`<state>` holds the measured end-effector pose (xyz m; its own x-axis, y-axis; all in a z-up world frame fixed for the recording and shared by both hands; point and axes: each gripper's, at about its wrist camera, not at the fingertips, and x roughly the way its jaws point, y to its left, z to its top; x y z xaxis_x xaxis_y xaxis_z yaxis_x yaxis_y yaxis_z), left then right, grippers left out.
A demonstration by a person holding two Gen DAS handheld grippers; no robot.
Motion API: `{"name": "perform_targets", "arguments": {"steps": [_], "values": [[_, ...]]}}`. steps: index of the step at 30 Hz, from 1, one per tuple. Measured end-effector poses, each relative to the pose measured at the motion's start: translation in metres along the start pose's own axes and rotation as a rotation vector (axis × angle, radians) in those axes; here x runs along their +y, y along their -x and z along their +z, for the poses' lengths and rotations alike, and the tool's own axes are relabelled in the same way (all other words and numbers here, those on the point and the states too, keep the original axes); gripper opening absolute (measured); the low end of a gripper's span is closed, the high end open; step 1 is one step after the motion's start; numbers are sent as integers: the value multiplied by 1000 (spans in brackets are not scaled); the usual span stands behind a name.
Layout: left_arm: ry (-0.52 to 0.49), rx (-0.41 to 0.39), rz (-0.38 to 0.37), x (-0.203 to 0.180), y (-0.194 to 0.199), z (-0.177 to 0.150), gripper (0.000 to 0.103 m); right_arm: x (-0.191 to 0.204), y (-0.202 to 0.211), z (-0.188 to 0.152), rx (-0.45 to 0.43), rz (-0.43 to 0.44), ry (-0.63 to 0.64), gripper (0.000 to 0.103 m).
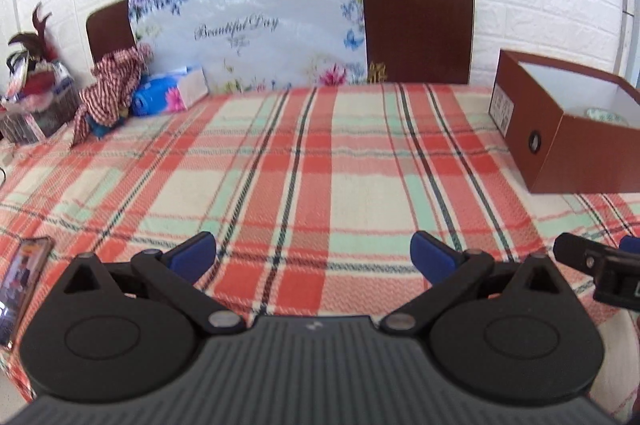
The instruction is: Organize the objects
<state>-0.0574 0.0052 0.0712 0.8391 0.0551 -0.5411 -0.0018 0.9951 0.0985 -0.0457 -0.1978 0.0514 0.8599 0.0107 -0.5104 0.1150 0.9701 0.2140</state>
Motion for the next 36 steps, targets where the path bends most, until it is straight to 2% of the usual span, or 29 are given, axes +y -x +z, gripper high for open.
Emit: {"name": "perform_targets", "arguments": {"steps": [9, 13, 16, 20, 24, 29, 33, 36], "values": [[-9, -74, 32, 1, 15, 11, 103, -1, 2, 4, -75, -73, 8, 102], [-20, -100, 48, 5, 25, 12, 103, 9, 3, 6, -129, -111, 28, 102], [-17, -122, 59, 11, 34, 12, 103, 22, 1, 5, -157, -109, 53, 102], [-7, -110, 39, 13, 38, 13, 103, 28, 0, 2, -152, -90, 81, 102], [-28, -136, 29, 1, 36, 19, 103, 19, 9, 3, -151, -130, 79, 102], [-35, -217, -70, -20, 34, 46, 103, -3, 37, 6, -188, -209, 70, 102], [-58, -187, -175, -46, 28, 61, 103, -19, 61, -1, -219, -281, 35, 102], [-143, -157, -246, -75, 27, 62, 103, -28, 77, -8, -241, -329, 8, 102]]}}
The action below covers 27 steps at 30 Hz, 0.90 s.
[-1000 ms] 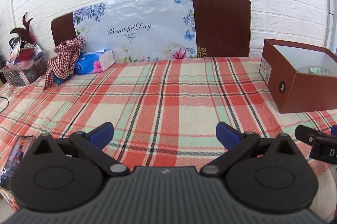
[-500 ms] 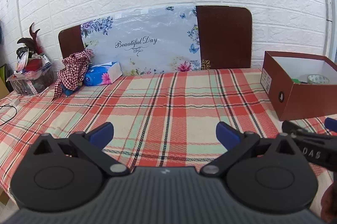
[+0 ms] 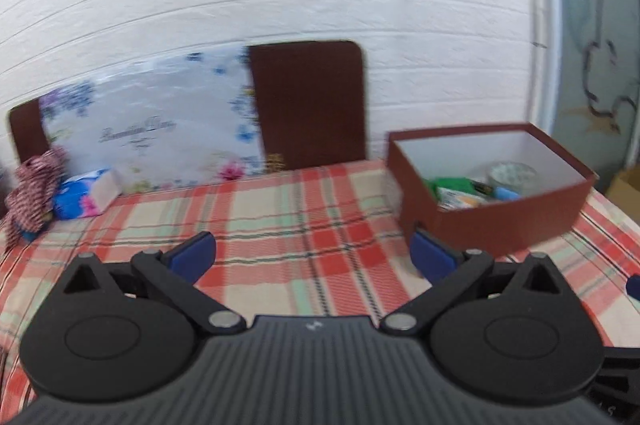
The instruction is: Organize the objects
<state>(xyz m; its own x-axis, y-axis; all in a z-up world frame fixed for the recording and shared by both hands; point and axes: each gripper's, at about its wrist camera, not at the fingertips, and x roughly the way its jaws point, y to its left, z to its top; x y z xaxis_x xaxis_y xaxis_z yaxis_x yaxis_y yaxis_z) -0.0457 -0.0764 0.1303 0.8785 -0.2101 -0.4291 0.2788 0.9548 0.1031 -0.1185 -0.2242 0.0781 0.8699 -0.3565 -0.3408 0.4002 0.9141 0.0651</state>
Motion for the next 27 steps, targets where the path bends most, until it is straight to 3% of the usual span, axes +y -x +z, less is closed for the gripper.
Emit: {"name": "perform_targets", "arguments": {"steps": [9, 14, 27], "values": [[-112, 49, -191, -67, 6, 8, 103, -27, 23, -3, -20, -77, -42, 102], [-115, 77, -206, -73, 11, 5, 103, -31, 20, -7, 21, -64, -61, 102], [-115, 145, -136, -77, 0, -3, 103, -40, 21, -14, 42, -28, -91, 102]]}}
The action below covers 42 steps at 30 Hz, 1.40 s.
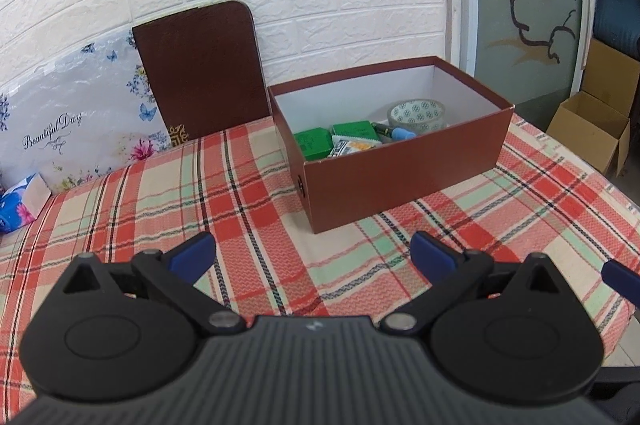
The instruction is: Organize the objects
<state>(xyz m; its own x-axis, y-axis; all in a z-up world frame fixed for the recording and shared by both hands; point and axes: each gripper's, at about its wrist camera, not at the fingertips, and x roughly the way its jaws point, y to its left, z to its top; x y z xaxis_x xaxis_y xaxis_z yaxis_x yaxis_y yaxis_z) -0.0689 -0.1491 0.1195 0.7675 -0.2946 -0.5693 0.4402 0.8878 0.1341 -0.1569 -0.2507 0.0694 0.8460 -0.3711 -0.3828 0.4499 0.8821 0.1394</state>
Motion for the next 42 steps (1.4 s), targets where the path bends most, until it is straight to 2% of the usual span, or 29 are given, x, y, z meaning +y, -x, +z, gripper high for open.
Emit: {"name": "perform_targets", "arguments": {"steps": [20, 42], "values": [[-7, 41, 61, -10, -2, -8, 103, -13, -3, -2, 7, 47, -31, 102], [-1, 80, 57, -14, -2, -15, 103, -20, -4, -2, 17, 58, -44, 102]]}}
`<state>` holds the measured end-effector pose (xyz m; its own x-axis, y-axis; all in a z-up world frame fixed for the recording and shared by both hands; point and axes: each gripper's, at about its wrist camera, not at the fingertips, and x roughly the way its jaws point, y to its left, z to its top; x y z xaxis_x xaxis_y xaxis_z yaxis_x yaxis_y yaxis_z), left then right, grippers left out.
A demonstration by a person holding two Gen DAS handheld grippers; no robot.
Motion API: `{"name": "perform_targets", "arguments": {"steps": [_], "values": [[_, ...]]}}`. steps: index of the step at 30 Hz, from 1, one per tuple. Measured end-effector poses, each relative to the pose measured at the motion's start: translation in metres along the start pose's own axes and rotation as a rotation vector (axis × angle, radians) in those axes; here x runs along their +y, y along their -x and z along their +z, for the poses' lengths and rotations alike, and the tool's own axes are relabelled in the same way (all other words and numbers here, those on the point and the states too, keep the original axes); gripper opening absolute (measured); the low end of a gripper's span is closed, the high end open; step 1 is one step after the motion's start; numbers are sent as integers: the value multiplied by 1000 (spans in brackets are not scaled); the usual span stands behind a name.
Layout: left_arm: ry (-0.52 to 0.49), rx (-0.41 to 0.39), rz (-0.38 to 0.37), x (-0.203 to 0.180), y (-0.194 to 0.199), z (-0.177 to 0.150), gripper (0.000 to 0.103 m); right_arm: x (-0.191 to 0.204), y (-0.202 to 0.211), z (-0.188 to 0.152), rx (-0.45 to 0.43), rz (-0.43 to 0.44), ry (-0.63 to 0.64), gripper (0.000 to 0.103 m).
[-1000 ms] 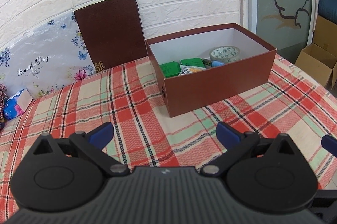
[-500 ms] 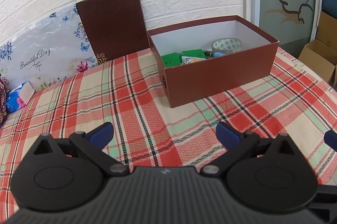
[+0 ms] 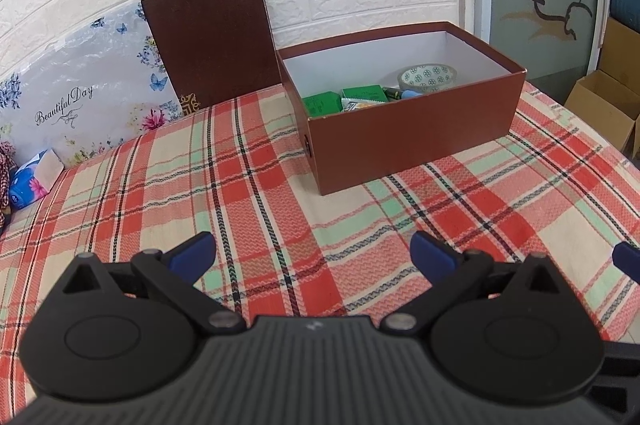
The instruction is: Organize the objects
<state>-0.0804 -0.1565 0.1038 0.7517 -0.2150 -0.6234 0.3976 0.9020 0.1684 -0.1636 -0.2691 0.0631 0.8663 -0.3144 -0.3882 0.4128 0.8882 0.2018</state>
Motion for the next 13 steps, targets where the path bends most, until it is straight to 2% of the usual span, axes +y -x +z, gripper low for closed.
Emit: {"name": "perform_targets", "arguments": {"steps": [8, 13], "values": [[16, 19, -47, 3, -3, -3, 103, 0, -2, -1, 8, 5, 7, 102], [23, 20, -39, 5, -4, -5, 103, 1, -3, -2, 14, 6, 12, 102]]}}
